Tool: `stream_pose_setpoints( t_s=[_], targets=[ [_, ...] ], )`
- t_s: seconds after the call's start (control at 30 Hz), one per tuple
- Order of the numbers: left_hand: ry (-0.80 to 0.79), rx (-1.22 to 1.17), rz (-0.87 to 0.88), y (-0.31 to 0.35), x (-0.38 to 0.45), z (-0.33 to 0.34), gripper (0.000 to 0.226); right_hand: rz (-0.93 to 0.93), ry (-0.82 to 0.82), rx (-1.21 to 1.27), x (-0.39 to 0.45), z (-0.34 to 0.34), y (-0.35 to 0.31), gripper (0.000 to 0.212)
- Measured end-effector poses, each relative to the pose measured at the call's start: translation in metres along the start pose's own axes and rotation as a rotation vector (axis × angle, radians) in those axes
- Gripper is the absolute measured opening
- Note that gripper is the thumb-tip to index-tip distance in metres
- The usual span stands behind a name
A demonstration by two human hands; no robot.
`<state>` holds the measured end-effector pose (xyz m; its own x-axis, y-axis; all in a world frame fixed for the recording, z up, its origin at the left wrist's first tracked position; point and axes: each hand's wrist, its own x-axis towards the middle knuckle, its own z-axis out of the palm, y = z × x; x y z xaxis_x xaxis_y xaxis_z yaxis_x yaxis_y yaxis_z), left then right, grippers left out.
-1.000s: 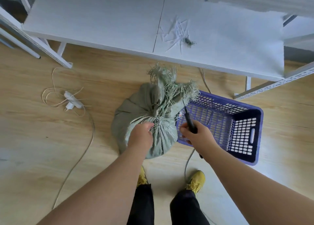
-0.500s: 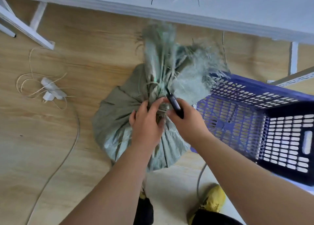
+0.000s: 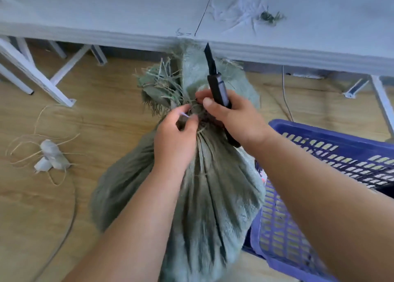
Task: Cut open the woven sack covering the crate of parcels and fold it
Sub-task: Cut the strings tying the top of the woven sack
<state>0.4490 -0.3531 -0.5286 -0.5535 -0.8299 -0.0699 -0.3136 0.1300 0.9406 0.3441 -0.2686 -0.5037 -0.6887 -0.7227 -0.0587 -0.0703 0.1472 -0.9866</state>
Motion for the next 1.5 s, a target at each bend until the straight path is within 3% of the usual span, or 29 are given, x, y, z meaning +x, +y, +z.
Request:
stream_pose_setpoints(
  t_s=[0.13,0.27,0.4,0.53,0.57,0.67,0.73,0.9,1.03,1.23,1.4,1.5],
  targets=[
    [-0.012,-0.329,-0.076,-0.007,0.001,0.012,0.024,-0.053,0.142,-0.063,0.003,-0.002,-0.003,0.011],
    [0.078,-0.359,0.000,-0.009,-0.005,0.014,0.027,-0.025,0.420,-0.247,-0.002,-0.004,-0.008,0.006],
    [0.179,-0.328,0.165,-0.001,0.011,-0.001,0.028,0.055,0.322,-0.281,-0.004,0.007,-0.008,0.015],
    [0.125,-0.358,0.082,0.004,0.029,-0.006,0.029,-0.066,0.482,-0.357,-0.004,0.021,-0.001,0.008],
    [0.110,-0.361,0.059,0.002,0.032,-0.007,0.029,-0.108,0.461,-0.355,-0.003,0.022,-0.002,0.003],
    [0.051,-0.355,0.016,-0.004,0.036,-0.011,0.029,-0.172,0.265,-0.431,0.004,0.026,0.003,0.034],
    [-0.001,-0.352,0.001,-0.005,0.035,-0.013,0.030,-0.147,0.211,-0.492,0.008,0.031,0.005,0.040],
    [-0.137,-0.307,-0.003,-0.004,0.032,-0.018,0.012,-0.187,0.324,-0.552,0.015,0.034,0.012,0.017],
    [-0.278,-0.134,0.069,-0.006,0.030,-0.023,0.053,-0.127,0.308,-0.544,0.015,0.024,0.006,0.024],
    [-0.330,-0.085,0.082,-0.010,0.034,-0.025,0.056,-0.069,0.340,-0.509,0.019,0.015,-0.006,0.020],
    [-0.367,-0.170,0.019,-0.007,0.031,-0.028,0.050,-0.046,0.198,-0.599,0.024,0.011,-0.019,0.017],
    [-0.234,-0.135,0.067,-0.005,0.029,-0.024,0.041,-0.059,0.082,-0.599,0.025,0.008,-0.031,0.008]
  ],
)
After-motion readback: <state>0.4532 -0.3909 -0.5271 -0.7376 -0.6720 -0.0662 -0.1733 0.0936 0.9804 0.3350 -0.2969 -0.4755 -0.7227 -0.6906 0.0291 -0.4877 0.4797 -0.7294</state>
